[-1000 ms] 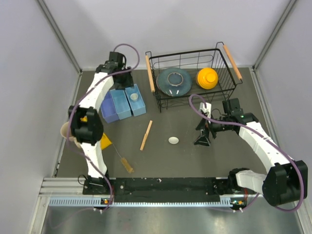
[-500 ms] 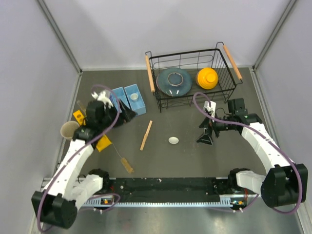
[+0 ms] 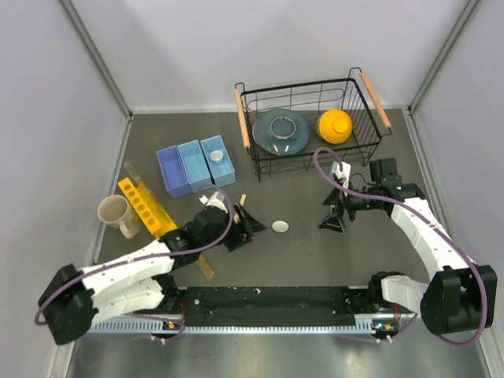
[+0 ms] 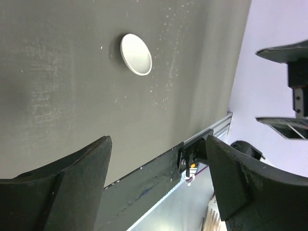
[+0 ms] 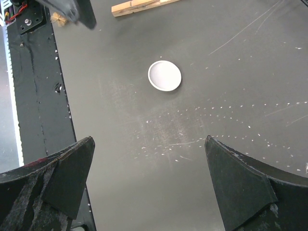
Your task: Organize the chemistry lab equipment
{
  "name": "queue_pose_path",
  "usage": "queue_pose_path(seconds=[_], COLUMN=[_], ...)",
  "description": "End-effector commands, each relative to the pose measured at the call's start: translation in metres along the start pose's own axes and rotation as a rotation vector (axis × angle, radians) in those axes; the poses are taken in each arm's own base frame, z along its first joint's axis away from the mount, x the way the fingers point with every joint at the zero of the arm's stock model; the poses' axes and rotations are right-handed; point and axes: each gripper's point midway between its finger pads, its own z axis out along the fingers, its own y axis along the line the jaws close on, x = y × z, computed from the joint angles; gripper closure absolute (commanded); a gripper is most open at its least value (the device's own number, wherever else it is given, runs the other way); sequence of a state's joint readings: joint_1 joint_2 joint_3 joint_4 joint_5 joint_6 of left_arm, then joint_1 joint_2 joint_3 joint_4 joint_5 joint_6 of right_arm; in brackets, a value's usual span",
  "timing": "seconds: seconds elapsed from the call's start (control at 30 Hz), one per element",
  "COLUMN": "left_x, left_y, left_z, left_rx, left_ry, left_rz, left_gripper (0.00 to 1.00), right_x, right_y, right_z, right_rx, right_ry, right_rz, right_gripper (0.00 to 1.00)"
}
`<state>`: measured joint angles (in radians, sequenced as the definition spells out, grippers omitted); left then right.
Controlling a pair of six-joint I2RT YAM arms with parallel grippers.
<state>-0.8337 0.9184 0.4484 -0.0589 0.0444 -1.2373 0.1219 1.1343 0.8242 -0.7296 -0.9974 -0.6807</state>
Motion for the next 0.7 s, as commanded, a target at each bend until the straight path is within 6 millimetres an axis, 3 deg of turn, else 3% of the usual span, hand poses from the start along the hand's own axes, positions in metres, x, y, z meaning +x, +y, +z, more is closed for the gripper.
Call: queue_pose_path(seconds=[0.0, 0.13, 0.37, 0.5, 0.67], left_x=[-0.006, 0.005, 0.01, 0.012, 0.012], left_y=[-0.015, -0.019, 0.004, -0.001, 0.011], left_z=[0.029, 0.051, 0.085, 0.102, 0.117], left_rx=[0.019, -0.015, -0.077, -0.076, -0.118], left_ry=[-0.092, -0.073, -0.091, -0.074, -0.088], left_rz=[-0.17, -0.176, -0.24, -0.255, -0.282], left_gripper=[0.17, 0.19, 0.28, 0.29, 0.35], right_x=[-0.007, -0.008, -0.009, -0.01, -0.011], right_y=[0.003, 0.003, 0.004, 0.005, 0.005], right_z=[-0.002, -0.002, -0.003, -0.003, -0.004], right_rx=[-0.011, -0.012, -0.01, -0.01, -0.009], right_ry=[-0.039, -0.041, -0.046, -0.047, -0.05], right_rz=[-0.045, -0.046, -0.052, -0.054, -0.062], right_gripper=[0.01, 0.01, 0.01, 0.01, 0.01])
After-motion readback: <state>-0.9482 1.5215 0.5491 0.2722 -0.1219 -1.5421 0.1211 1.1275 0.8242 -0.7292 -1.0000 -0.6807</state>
